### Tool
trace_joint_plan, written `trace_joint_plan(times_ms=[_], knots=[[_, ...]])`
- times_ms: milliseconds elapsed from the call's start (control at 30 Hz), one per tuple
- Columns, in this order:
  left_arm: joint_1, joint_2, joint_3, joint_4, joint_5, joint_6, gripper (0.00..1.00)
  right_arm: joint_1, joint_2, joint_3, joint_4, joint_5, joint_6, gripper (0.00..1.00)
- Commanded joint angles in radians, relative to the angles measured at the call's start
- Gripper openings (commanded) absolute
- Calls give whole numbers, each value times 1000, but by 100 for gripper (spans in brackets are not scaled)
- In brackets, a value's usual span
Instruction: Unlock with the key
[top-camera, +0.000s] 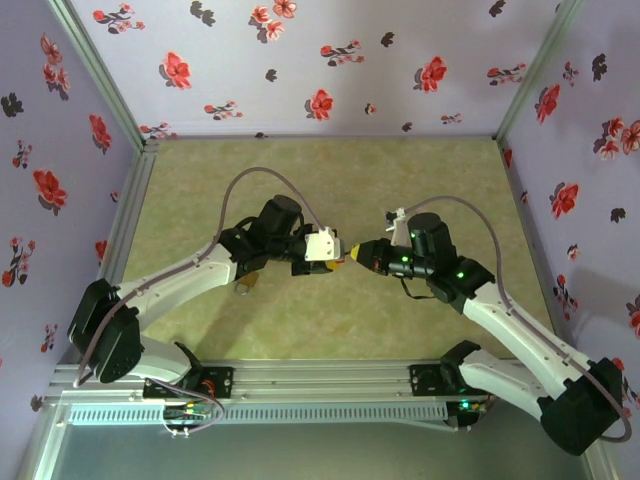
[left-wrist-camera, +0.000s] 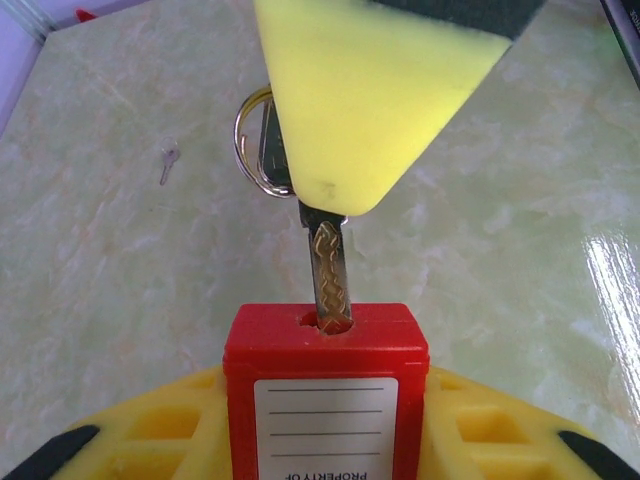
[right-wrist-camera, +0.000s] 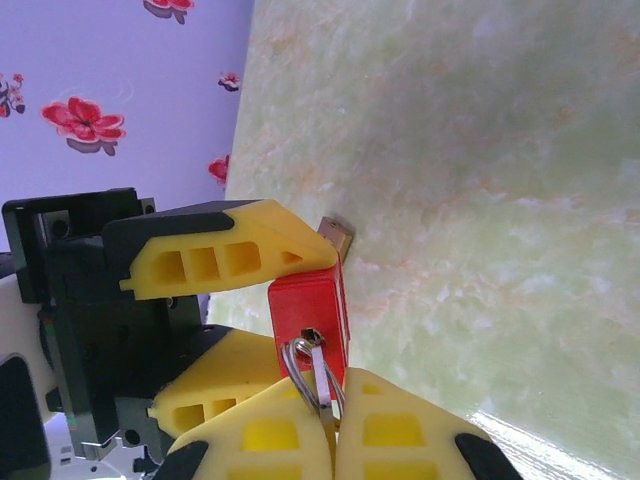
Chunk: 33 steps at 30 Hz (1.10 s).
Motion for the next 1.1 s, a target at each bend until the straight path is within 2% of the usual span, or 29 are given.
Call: trace_joint_plan(times_ms=[0, 233, 667, 833, 933, 1067], knots=[[-8, 1, 46, 62, 63, -35, 8, 28, 22, -11, -20, 18, -48, 0], [-10, 5, 59, 57, 78, -48, 7, 82, 52, 14, -52, 46, -128, 0], [-21, 4, 59, 134, 108, -107, 7, 122, 104, 33, -59, 39, -186, 0], [-22, -12, 26, 212, 108, -120, 6, 123, 110, 16, -11, 26, -148, 0], [-21, -9, 60, 154, 160, -100, 4, 125, 111, 15, 21, -36, -167, 0], [-22, 11, 138, 25, 261, -75, 0, 125, 95, 56, -131, 10, -332, 0]])
